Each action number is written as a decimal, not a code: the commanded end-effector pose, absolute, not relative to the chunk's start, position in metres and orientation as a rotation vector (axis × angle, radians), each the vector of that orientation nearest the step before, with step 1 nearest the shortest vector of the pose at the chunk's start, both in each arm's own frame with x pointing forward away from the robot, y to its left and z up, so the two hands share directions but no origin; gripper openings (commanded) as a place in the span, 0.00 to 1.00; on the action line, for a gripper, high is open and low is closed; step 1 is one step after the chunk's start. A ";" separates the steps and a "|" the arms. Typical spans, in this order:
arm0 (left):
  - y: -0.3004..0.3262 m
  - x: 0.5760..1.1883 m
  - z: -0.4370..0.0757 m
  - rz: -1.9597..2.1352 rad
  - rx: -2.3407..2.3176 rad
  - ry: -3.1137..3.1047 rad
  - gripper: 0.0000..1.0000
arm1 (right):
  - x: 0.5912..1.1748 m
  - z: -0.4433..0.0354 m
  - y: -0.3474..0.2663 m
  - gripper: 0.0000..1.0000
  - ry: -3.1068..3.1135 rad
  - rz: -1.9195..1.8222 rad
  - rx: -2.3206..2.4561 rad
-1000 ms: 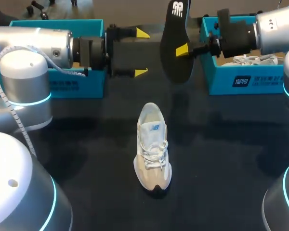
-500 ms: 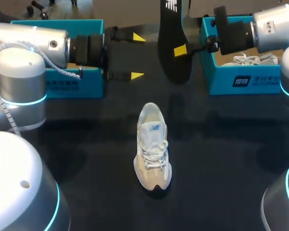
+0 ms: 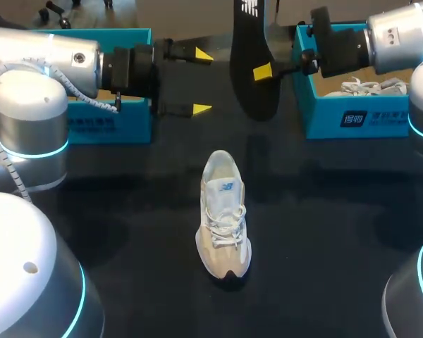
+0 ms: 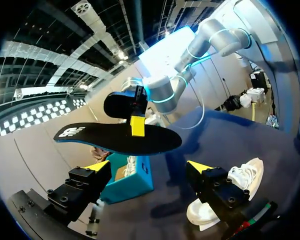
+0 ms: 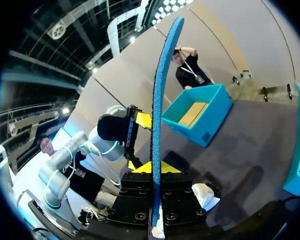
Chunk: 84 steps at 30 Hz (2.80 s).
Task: Take the shoe out of the shoebox, open the shoe tongue, remove and reinsert the insole, then place the shoe into the shoebox
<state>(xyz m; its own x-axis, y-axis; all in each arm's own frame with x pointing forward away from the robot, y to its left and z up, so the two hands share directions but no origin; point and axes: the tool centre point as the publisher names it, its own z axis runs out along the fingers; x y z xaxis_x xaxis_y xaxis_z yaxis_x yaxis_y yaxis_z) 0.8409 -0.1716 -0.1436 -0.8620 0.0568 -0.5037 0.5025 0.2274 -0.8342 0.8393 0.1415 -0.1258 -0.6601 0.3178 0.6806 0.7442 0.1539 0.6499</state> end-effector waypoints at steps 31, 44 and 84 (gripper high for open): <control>-0.138 0.833 -0.214 -1.534 0.129 2.642 1.00 | 0.859 -0.175 0.158 0.00 -2.135 -1.759 -0.747; -0.122 0.814 -0.249 -1.420 -0.118 2.821 1.00 | 0.863 -0.191 0.171 0.00 -2.075 -1.756 -0.707; -0.107 0.798 -0.310 -1.207 -0.161 3.035 1.00 | 0.848 -0.254 0.182 0.00 -2.216 -1.801 -0.608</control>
<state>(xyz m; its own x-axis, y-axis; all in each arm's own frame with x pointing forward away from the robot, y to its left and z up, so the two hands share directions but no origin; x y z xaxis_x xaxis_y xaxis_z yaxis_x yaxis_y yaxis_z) 0.7927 -0.1033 -0.3109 -0.9872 -0.0547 0.1500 -0.1437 0.7140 -0.6852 0.8494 0.1749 -0.2488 -0.8884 0.1650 0.4285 0.4538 0.1740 0.8739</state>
